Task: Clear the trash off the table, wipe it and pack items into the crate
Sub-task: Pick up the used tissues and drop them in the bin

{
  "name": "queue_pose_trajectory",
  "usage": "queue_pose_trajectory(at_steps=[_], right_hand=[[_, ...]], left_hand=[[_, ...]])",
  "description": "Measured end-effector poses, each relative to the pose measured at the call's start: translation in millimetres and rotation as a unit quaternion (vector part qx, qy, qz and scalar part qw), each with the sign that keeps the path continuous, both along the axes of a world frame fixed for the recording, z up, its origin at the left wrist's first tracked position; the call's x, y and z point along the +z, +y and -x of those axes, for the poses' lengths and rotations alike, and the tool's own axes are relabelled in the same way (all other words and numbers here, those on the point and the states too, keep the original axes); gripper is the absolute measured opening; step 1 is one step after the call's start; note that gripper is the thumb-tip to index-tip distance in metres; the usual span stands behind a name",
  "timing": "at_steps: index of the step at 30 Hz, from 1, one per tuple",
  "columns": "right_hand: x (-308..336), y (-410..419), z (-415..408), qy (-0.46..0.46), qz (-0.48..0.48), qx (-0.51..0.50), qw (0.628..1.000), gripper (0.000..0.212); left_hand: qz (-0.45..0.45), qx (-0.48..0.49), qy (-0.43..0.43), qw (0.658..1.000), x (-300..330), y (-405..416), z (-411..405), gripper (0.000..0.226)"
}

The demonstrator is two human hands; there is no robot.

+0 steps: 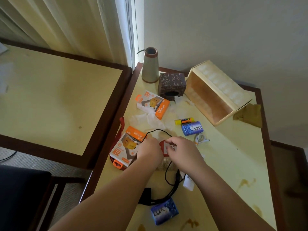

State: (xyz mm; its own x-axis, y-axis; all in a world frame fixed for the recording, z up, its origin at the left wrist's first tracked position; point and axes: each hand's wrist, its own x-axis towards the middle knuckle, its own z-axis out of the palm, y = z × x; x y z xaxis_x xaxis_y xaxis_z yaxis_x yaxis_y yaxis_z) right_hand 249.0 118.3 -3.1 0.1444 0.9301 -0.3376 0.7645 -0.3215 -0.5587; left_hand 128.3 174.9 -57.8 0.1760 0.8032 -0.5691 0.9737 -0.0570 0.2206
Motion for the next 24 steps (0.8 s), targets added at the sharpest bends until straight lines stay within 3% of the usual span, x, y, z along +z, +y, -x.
queue_pose_trajectory(at_steps=[7,11,15,20,24], right_hand=[[-26.3,52.1,3.1,-0.042,0.113,0.04,0.992,0.037],[-40.1,72.9,1.5,-0.097,0.188,0.097,0.973,0.046],[-55.2,63.7,2.4,-0.114,0.113,0.1,0.982,0.028],[-70.7,56.2,5.6,-0.155,0.057,0.083,0.983,0.017],[-69.3,46.4,2.3,-0.109,0.009,0.069,0.992,0.013]], left_hand=[[-0.018,-0.006,-0.029,0.999,-10.9,-0.6,9.9,0.02],[-0.043,0.067,-0.146,0.986,-0.1,-13.4,28.0,0.012],[-0.07,0.123,-0.245,0.959,25.2,-40.1,59.8,0.014],[-0.104,0.159,-0.268,0.945,50.9,-53.1,102.4,0.007],[-0.199,0.144,-0.294,0.924,64.5,-25.4,110.4,0.006]])
